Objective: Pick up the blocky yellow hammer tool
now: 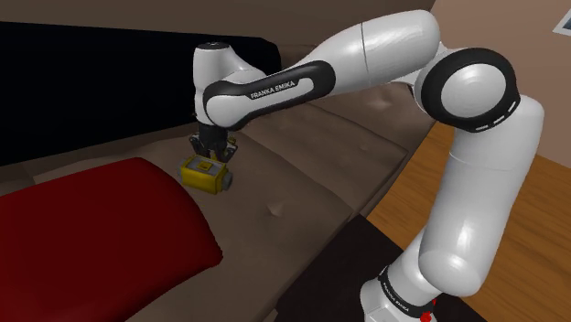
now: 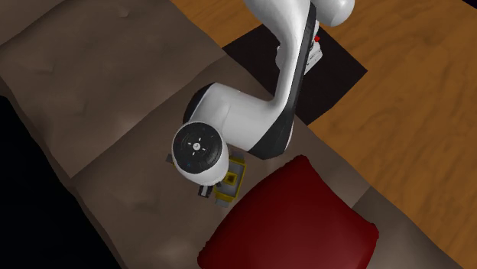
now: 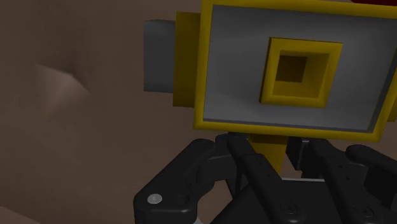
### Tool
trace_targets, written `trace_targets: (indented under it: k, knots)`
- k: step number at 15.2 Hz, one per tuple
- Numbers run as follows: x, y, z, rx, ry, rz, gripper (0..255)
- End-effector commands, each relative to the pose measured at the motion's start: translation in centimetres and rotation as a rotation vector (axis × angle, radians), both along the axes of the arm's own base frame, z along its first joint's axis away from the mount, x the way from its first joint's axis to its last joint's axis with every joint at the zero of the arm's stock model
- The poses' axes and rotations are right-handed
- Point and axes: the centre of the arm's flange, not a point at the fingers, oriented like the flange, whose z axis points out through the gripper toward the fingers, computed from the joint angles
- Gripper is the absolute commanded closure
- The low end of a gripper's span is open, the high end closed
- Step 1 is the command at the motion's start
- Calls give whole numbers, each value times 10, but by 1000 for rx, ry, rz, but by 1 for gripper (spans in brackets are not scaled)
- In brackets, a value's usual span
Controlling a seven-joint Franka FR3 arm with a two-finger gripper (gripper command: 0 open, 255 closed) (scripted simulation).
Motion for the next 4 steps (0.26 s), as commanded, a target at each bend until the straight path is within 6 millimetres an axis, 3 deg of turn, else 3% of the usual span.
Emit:
trace_targets:
  k: [1, 4]
  knots:
    - [-1, 1, 10, 0, -1, 0, 255]
    - [-1, 1, 17, 0, -1, 0, 255]
